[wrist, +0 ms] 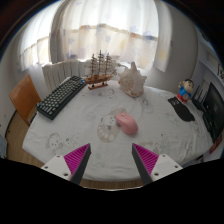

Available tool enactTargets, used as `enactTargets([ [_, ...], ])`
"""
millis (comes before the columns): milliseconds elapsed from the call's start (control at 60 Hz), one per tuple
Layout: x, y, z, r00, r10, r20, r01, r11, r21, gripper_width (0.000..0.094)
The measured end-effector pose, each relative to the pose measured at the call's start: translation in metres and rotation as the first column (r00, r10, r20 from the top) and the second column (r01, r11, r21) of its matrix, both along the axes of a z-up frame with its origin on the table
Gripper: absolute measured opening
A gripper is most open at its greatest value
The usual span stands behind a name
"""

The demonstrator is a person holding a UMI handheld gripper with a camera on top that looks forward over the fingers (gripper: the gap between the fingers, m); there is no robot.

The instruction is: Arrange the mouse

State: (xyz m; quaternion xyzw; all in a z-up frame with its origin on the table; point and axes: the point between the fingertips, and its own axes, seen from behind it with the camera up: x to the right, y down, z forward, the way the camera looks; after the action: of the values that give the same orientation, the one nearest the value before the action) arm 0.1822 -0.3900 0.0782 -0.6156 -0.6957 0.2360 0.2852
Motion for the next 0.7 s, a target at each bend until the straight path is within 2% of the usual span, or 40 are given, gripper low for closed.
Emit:
enactTargets([
  [167, -0.007, 0.031, -0.013, 0.998, -0.059, -0.007, 0.059, 0.998, -0.023, 0.0851],
  [583, -0.066, 0.056, -0.059, 0.989, -0.090, -0.116, 0.081, 0.994, -0.075, 0.0856],
  [700, -0.087, 0.059, -0.070, 0.988, -0.075, -0.135, 0.064, 0.994, -0.087, 0.0854],
])
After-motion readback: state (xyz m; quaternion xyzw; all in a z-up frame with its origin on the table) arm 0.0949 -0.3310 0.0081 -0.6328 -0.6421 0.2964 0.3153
